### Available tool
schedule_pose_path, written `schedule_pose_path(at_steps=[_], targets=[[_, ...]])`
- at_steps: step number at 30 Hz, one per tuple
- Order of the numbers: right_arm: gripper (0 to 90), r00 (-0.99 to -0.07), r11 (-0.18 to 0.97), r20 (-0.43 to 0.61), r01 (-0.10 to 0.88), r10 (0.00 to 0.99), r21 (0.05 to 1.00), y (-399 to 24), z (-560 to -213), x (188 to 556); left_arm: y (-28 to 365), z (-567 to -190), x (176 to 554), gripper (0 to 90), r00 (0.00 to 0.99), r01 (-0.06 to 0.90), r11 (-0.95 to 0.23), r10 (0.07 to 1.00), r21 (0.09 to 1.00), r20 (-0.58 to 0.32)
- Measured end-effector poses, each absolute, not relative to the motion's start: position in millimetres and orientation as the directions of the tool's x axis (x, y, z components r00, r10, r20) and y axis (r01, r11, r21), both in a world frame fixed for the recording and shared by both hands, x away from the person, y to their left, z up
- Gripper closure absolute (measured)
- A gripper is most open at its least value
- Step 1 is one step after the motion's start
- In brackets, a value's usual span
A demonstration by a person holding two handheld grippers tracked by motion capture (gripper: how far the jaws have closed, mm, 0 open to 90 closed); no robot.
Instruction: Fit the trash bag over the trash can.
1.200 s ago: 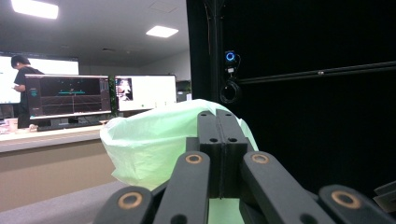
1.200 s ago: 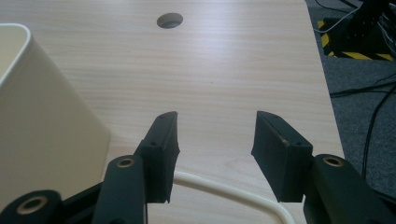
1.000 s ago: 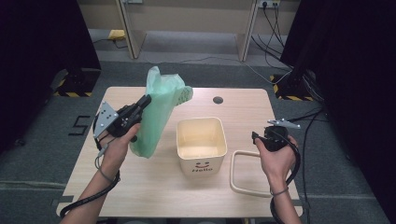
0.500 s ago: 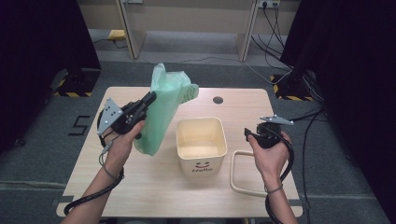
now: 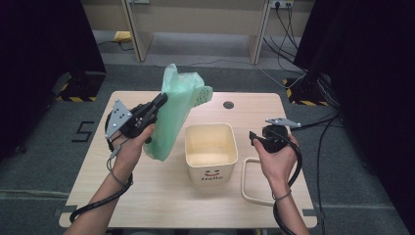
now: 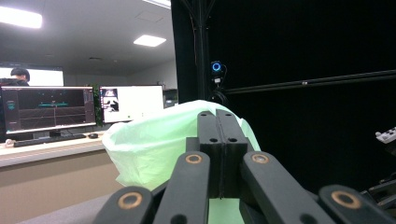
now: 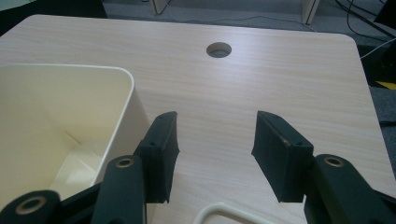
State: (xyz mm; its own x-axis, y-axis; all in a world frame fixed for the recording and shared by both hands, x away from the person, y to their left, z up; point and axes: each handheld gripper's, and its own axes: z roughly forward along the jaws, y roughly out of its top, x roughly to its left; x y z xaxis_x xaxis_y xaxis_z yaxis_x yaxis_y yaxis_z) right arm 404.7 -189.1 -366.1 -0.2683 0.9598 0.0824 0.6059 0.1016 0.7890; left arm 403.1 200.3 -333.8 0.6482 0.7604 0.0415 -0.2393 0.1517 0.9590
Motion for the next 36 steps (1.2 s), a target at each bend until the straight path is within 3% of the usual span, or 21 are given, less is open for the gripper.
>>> schedule_pose_path(at_steps=[36], targets=[[49.3,-0.404,0.165,0.092,0.557,0.910,0.814,-140.8,-348.1,399.5,165.1,-321.7,416.3,89.9,0.678,-0.238,0.156,0.734,0.959,0.049]])
